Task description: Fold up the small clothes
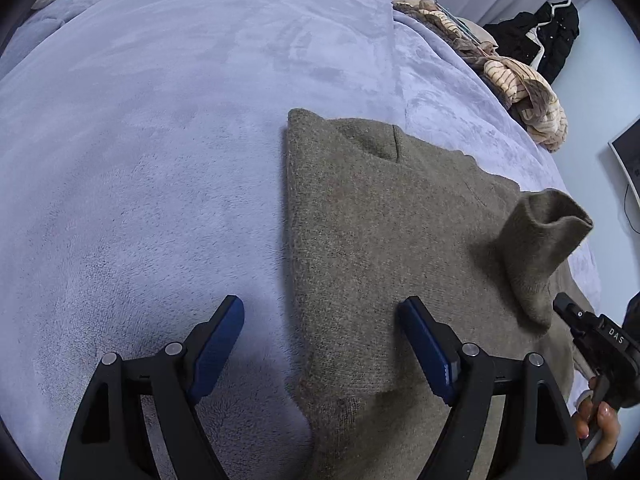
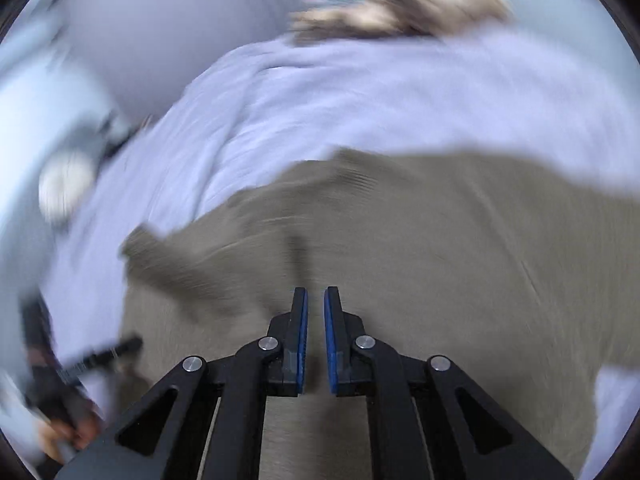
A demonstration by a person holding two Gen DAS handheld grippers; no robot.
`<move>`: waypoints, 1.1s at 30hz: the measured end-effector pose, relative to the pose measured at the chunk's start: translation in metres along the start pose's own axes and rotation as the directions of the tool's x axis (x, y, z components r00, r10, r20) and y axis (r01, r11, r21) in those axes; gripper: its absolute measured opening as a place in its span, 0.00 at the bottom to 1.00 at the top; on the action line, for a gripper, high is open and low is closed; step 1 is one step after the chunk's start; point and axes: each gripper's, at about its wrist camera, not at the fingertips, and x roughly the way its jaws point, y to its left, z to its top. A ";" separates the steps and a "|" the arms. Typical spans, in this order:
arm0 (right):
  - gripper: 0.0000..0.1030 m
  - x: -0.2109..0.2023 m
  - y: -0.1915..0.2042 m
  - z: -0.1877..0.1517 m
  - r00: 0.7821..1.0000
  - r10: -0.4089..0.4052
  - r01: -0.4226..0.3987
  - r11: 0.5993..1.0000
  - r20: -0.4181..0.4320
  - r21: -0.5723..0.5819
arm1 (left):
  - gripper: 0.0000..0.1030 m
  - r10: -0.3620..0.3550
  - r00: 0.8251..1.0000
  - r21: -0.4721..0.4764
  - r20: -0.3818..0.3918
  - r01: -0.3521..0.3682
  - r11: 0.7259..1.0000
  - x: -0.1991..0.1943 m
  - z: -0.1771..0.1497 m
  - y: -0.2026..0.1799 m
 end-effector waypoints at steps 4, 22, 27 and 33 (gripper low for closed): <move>0.44 -0.006 -0.068 -0.006 0.992 0.121 -0.112 0.964 -0.023 0.242 | 0.27 -0.074 0.997 -0.027 -0.004 0.074 0.997 -0.002 0.002 0.000; 0.08 0.013 0.088 -0.014 0.996 -0.039 0.060 0.950 0.075 -0.308 | 0.13 -0.040 0.999 0.073 0.002 0.040 0.997 -0.010 0.007 -0.001; 0.37 -0.002 -0.075 -0.005 0.995 0.094 -0.091 0.911 0.012 0.402 | 0.13 -0.056 0.998 0.059 -0.005 0.056 0.997 -0.006 0.007 0.001; 0.53 0.008 -0.002 -0.049 0.881 0.459 -0.407 0.859 -0.113 0.311 | 0.14 -0.115 0.993 0.010 -0.024 0.116 0.993 -0.006 0.009 0.014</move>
